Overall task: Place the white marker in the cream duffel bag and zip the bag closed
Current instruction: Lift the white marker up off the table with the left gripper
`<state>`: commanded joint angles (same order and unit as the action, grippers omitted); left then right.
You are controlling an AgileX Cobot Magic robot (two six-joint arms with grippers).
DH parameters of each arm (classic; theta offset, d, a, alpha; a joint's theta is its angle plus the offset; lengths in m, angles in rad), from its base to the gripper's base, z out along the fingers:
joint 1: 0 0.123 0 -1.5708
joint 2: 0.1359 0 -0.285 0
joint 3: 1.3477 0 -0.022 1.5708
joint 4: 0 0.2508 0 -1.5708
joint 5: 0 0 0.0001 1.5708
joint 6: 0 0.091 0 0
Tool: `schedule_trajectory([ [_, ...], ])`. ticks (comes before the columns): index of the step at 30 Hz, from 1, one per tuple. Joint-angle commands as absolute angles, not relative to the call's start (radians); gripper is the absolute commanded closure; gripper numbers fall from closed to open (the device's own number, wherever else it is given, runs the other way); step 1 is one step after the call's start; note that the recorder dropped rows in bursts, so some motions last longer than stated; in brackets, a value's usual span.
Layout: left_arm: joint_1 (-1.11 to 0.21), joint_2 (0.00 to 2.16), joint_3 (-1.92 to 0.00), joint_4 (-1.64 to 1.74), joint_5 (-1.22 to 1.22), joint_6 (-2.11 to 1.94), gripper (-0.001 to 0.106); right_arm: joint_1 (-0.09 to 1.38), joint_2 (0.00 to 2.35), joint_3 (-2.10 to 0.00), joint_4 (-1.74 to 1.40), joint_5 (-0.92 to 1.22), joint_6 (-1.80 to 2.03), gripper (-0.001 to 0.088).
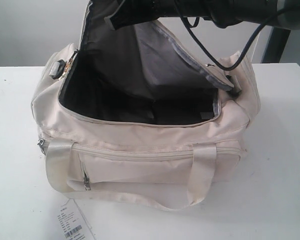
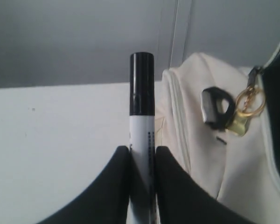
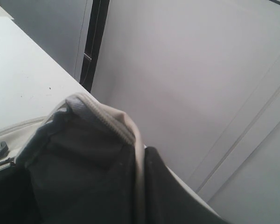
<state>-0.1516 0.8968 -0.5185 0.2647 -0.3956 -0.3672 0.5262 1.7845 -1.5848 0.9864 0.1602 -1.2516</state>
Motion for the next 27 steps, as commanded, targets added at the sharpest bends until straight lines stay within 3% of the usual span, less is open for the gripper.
schedule_trajectory([
  [27, -0.152, 0.947, -0.518, 0.632, -1.036, -0.869, 0.105, 0.526, 1.785, -1.585, 0.986, 0.160, -1.252, 0.0868],
])
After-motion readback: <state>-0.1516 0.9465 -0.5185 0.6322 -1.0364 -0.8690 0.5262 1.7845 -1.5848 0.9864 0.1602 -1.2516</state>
